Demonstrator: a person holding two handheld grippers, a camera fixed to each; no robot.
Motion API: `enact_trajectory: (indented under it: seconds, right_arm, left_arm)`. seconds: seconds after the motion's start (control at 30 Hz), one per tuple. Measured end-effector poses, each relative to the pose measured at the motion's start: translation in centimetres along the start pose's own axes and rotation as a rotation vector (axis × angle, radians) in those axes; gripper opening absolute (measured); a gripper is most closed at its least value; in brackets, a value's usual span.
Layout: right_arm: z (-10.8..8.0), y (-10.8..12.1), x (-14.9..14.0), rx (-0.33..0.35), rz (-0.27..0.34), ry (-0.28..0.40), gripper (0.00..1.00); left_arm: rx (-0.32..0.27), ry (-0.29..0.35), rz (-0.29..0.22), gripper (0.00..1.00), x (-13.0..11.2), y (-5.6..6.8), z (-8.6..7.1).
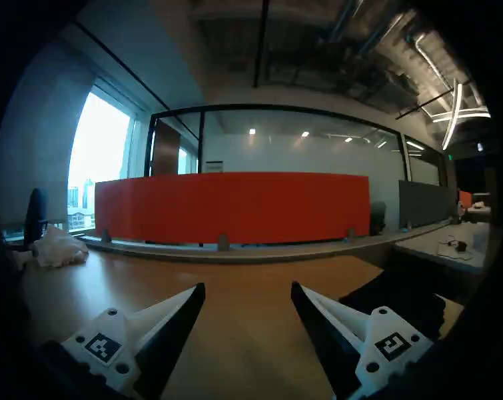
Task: Fold towel
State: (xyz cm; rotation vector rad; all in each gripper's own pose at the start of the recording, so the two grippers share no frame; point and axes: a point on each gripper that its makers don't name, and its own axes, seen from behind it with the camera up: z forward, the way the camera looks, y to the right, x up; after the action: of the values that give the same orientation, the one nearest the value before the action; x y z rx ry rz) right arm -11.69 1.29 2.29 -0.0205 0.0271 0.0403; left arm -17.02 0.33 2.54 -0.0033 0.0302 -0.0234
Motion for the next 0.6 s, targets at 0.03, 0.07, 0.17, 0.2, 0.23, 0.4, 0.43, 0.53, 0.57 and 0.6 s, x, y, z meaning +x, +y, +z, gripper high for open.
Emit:
enact_trajectory:
  seconds: [0.03, 0.07, 0.17, 0.2, 0.23, 0.4, 0.43, 0.53, 0.57, 0.6]
  right_arm:
    - [0.0, 0.0, -0.2, 0.002, 0.001, 0.0, 1.0]
    - [-0.1, 0.0, -0.4, 0.004, 0.002, 0.0, 1.0]
    - [-0.1, 0.0, -0.9, 0.009, 0.003, 0.001, 1.0]
    - [-0.2, 0.0, -1.1, 0.01, 0.004, 0.0, 1.0]
    - [-0.2, 0.0, -1.2, 0.009, 0.005, -0.002, 1.0]
    - [-0.2, 0.2, -1.9, 0.001, 0.015, -0.014, 1.0]
    - [-0.2, 0.3, -2.0, -0.001, 0.017, -0.013, 1.0]
    - [-0.3, 0.3, -2.3, -0.003, 0.017, -0.01, 0.99]
    - [-0.4, 0.3, -2.3, -0.003, 0.015, -0.008, 0.99]
    - [-0.4, 0.2, -2.4, -0.001, 0.013, -0.007, 0.99]
  left_arm:
    - [0.0, 0.0, 0.0, 0.97, 0.0, 0.0, 0.0]
    - [0.0, 0.0, 0.0, 0.97, 0.0, 0.0, 0.0]
    - [0.0, 0.0, 0.0, 0.97, 0.0, 0.0, 0.0]
    - [0.0, 0.0, 0.0, 0.97, 0.0, 0.0, 0.0]
    - [0.0, 0.0, 0.0, 0.97, 0.0, 0.0, 0.0]
    - [0.0, 0.0, 0.0, 0.97, 0.0, 0.0, 0.0]
    - [0.0, 0.0, 0.0, 0.97, 0.0, 0.1, 0.0]
    - [0.0, 0.0, 0.0, 0.97, 0.0, 0.1, 0.0]
    - [0.0, 0.0, 0.0, 0.97, 0.0, 0.1, 0.0]
    - [0.0, 0.0, 0.0, 0.97, 0.0, 0.1, 0.0]
